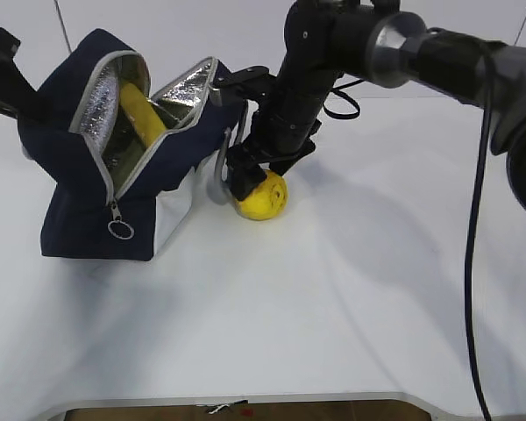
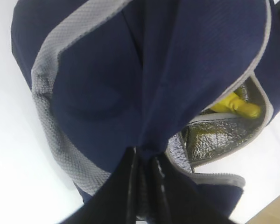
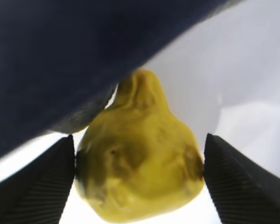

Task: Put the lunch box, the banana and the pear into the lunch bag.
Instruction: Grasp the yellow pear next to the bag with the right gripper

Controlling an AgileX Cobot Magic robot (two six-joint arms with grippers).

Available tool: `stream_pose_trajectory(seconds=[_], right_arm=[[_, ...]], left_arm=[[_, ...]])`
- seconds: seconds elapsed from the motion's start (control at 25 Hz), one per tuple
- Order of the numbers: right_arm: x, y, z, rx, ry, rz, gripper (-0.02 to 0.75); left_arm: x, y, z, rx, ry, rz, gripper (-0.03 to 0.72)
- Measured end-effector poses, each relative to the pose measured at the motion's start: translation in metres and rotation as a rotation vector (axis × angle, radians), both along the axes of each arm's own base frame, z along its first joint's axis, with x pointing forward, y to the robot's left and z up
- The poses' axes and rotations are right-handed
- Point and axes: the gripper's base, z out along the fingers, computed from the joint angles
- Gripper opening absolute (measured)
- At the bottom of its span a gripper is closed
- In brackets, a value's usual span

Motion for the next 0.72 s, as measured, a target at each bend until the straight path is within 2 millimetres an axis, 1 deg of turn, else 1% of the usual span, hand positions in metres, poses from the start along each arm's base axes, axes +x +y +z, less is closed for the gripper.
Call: stream_pose_trajectory(seconds=[0.24,0.32,0.52,0.72], right_arm=[[-0.0001,0.0,-0.0025,-0.004,0.007,0.003,0.668],[-0.0004,-0.0001,-0.0022,-0.006,0.01,0.006,0.649],[-0.0011,-0.0003,-0.0024,-0.009,0.018,0.007,0.568],[-0.0027,-0.0009,-0.0013,-0.017,0.035,0.012,0.554]], left_arm=[[-0.0003,0.0,-0.0001,0.001,0.003,-0.002,0.021],[-0.0003,0.0,-0.0001,0.001,0.003,-0.002,0.021],[-0.0005,0.0,-0.0002,0.001,0.005,-0.004,0.021],[-0.0006,-0.0001,-0.0002,0.001,0.006,-0.004,0.021]])
